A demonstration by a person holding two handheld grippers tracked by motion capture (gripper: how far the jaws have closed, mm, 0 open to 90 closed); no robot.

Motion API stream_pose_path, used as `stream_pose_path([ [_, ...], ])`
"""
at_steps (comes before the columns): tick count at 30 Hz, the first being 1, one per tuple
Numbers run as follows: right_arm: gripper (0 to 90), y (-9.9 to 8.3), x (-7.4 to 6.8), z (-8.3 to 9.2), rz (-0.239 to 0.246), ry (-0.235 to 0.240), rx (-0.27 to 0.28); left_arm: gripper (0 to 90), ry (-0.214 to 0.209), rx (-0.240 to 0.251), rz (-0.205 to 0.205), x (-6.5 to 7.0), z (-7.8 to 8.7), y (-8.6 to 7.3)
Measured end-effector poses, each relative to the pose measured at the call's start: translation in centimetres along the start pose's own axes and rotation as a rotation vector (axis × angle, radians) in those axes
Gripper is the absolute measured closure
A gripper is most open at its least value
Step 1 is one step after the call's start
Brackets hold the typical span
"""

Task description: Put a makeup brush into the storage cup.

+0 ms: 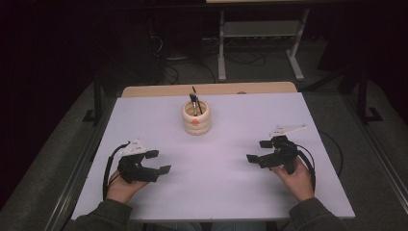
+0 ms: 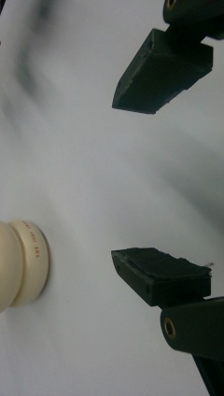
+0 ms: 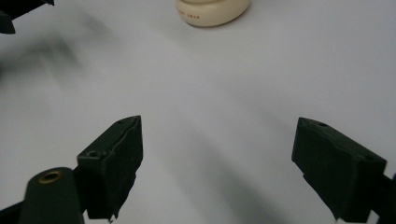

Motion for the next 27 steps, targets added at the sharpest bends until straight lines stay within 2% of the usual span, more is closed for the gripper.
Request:
stream_pose_path([
  [7,15.5,-1.2,0.0,0.1,-0.004,0.001,0.004,22.5,0.012,-0.005,-0.015,0.3,0.0,-0.5],
  [14,15.6,-2.5,0.3,0.2,-0.011,-0.002,0.017,22.5,0.001,-0.013,-0.029,0.8,-0.1,-1.1],
  [18,15.5,-2.9,0.4,0.3,-0.016,-0.006,0.02,22.5,-0.005,-0.039,-0.052,1.0,-0.3,-1.5],
  [27,15.5,-3.7,0.3,1.0,-0.026,-0.008,0.045,22.5,-0.009,-0.061,-0.052,0.9,-0.6,-2.1],
])
Point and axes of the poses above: each handheld gripper's, and its own axes: z roughly backward along the jaws, y roughly out of its top, x roughly to its right, the point moved 6 cm from there along -z, roughly forward along the jaws, and after that the axes turned 13 degrees about -x, right-handed, at the moved point
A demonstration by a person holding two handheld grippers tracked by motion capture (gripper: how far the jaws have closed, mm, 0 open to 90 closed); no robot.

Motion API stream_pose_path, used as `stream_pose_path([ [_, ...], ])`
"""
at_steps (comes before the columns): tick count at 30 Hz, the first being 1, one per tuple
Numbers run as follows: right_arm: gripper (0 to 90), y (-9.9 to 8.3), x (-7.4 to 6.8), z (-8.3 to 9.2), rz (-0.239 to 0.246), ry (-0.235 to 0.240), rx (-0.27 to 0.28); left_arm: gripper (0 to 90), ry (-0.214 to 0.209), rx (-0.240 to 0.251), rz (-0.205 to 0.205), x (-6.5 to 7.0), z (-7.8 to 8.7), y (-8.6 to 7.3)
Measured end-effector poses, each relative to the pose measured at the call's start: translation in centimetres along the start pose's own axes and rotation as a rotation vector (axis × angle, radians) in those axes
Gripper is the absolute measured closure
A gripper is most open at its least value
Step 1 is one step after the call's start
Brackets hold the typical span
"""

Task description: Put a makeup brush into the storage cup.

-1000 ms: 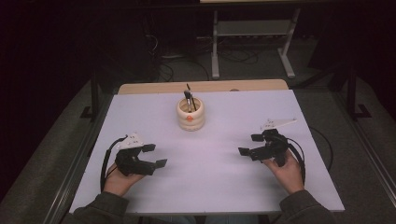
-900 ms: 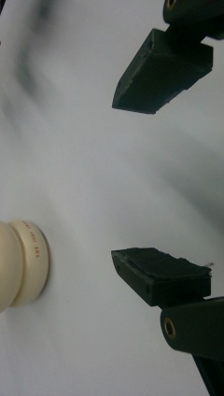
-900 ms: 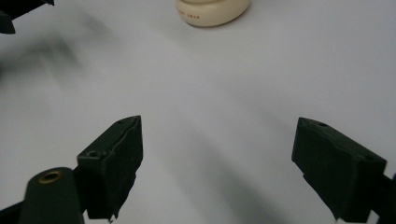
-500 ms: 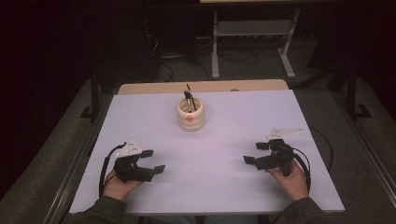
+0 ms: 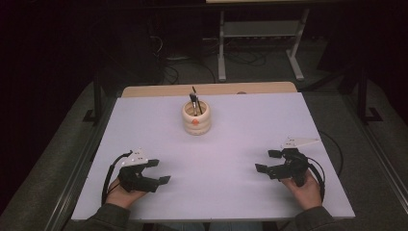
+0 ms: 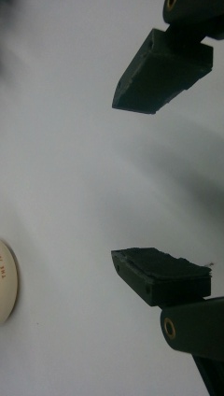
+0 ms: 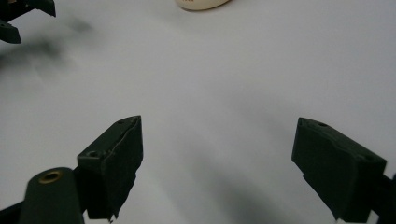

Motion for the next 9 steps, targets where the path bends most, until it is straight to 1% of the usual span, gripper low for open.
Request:
stream_pose_path([
  [4,15.6,-0.33,0.24,0.35,-0.011,0.003,0.015,22.4,-0.012,-0.008,0.002,-0.04,-0.16,0.0],
  [6,15.7,-0.34,0.28,0.39,-0.015,0.005,0.019,22.4,-0.011,-0.004,0.001,-0.03,-0.18,0.06],
  [9,15.6,-0.35,0.42,0.3,-0.01,0.002,0.018,22.4,-0.004,-0.013,-0.013,-0.04,-0.18,0.15],
])
Point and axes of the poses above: each handheld gripper's, and its own axes: z roughly backward along the jaws, y roughly out of its top, x roughly to its right, the point moved 6 cm from there along -z, roughly forward along the jaws, and after that the axes turned 13 degrees about -x, right-handed, at the moved point
